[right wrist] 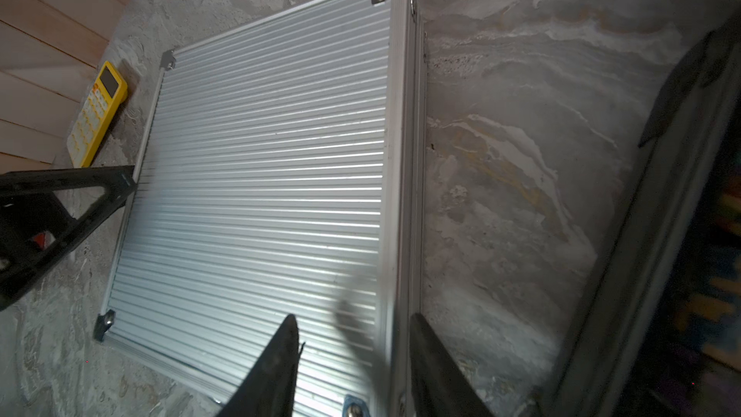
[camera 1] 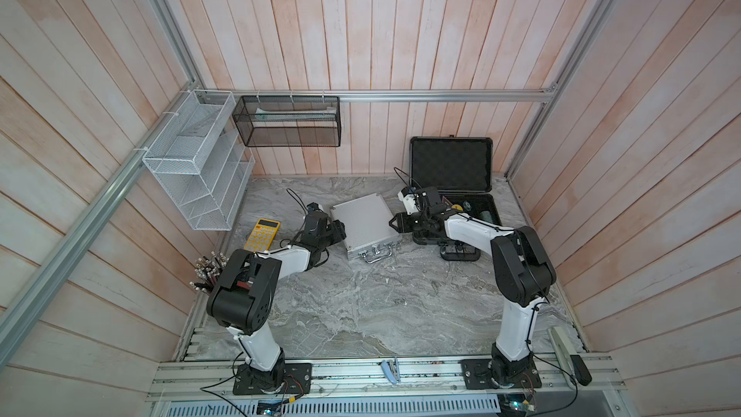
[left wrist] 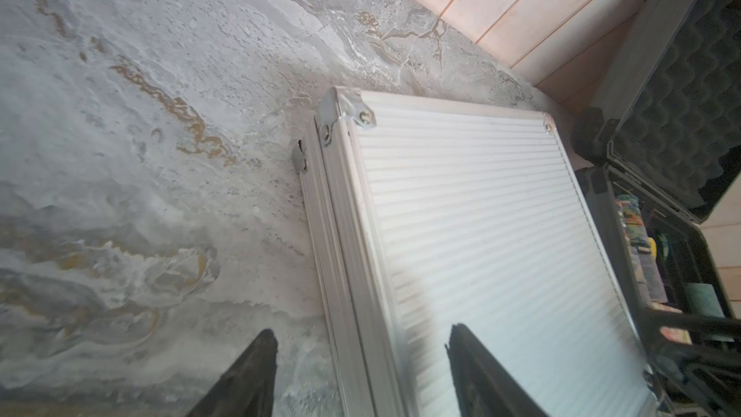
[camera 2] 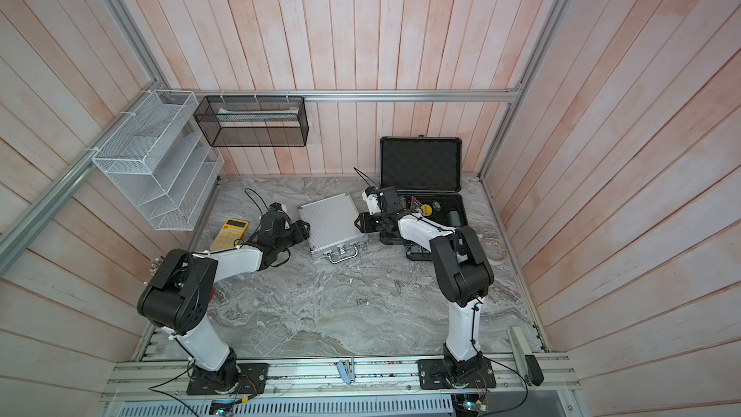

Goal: Open the poker set cases
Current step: Adjust the poker set case at the center of the board.

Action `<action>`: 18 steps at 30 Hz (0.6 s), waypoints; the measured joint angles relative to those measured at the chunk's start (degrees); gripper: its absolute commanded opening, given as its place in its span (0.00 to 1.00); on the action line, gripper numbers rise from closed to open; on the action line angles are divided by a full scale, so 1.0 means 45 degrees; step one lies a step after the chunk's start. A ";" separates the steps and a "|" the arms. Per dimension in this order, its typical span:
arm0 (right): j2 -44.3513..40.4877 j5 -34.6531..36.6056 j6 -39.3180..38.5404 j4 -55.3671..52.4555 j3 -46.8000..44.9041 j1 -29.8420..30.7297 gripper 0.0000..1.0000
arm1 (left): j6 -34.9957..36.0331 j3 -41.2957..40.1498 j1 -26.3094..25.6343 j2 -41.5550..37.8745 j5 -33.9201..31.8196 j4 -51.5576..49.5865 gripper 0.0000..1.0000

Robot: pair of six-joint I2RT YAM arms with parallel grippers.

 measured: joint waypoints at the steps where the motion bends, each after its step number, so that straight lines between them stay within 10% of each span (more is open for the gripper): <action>1: 0.0005 0.0000 0.0063 0.0015 -0.0039 0.0034 0.45 | 0.0049 0.0170 0.0024 0.0189 0.0160 0.0073 0.65; 18: -0.0588 0.0219 0.1991 0.2414 -0.2161 0.0554 0.42 | 0.1423 0.2900 0.0437 0.2652 0.1734 0.0209 0.59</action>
